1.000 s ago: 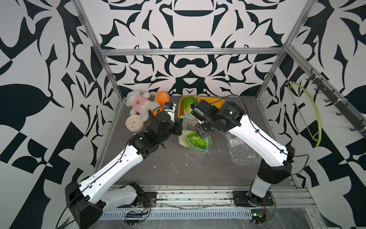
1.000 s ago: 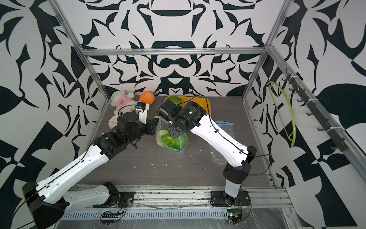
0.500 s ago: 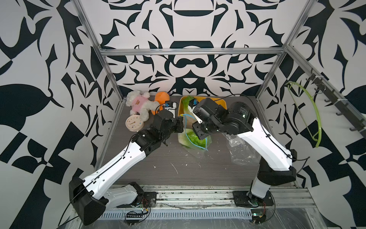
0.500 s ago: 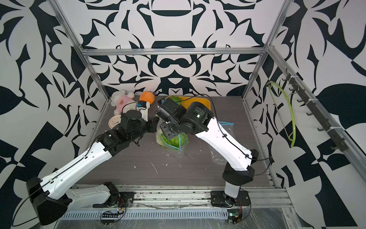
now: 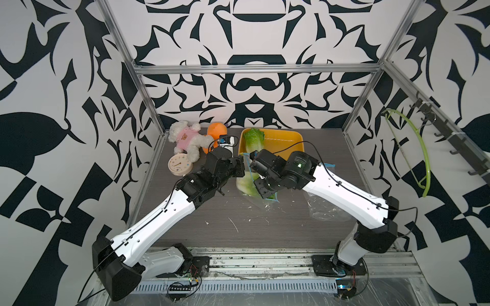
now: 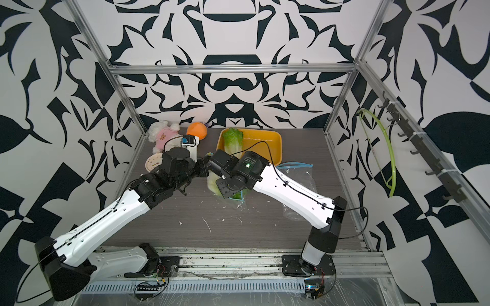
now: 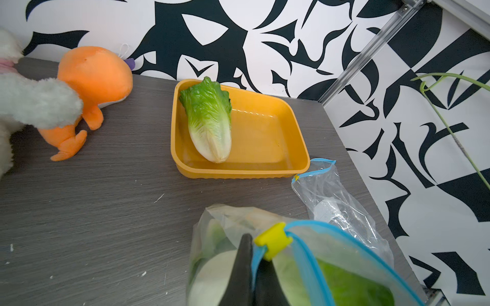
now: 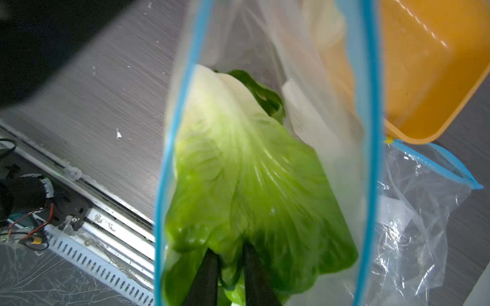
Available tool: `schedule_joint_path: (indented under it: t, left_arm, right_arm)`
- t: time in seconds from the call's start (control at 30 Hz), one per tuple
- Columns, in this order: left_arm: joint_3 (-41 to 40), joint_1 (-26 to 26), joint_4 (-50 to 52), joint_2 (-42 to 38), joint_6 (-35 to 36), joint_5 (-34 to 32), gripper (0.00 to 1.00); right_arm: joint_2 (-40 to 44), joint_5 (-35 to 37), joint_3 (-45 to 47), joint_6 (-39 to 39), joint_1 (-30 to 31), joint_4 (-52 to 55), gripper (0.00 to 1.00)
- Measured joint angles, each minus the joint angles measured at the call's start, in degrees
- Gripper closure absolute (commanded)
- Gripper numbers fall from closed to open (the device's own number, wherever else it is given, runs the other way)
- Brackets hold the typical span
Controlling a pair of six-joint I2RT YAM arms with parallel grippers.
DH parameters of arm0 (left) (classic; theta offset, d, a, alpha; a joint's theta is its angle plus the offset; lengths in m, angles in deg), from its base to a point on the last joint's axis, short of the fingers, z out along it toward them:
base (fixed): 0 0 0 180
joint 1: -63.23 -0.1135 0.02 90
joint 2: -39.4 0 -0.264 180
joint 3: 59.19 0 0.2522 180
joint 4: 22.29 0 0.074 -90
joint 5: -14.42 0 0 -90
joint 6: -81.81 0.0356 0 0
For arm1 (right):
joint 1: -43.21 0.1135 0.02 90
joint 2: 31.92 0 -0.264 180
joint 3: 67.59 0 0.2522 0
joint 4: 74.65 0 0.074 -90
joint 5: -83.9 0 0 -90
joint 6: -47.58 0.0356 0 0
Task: Put the chinese cabbages into a zipper bag and zip it
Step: Adjust the zipper food storage bag at the center of the board.
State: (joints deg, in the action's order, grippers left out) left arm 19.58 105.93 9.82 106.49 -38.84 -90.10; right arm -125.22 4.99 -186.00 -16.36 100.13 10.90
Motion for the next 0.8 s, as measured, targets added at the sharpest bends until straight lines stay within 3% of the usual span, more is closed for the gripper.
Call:
schedule_joint_path:
  t: [0.37,0.6,0.8]
  left_arm:
    - [0.0,0.0,0.6,-0.5,-0.4,2.6,1.0]
    - [0.0,-0.5,0.6,-0.5,-1.1,4.7,1.0]
    - [0.4,-0.7,0.9,-0.6,-1.0,6.1,1.0]
  right_arm:
    - [0.2,-3.7,8.9,-3.1,-9.4,-9.4,0.85]
    - [0.5,-8.0,8.3,-5.8,-11.1,-10.8,0.64]
    - [3.7,-11.7,3.6,-10.4,-11.2,-10.9,0.52]
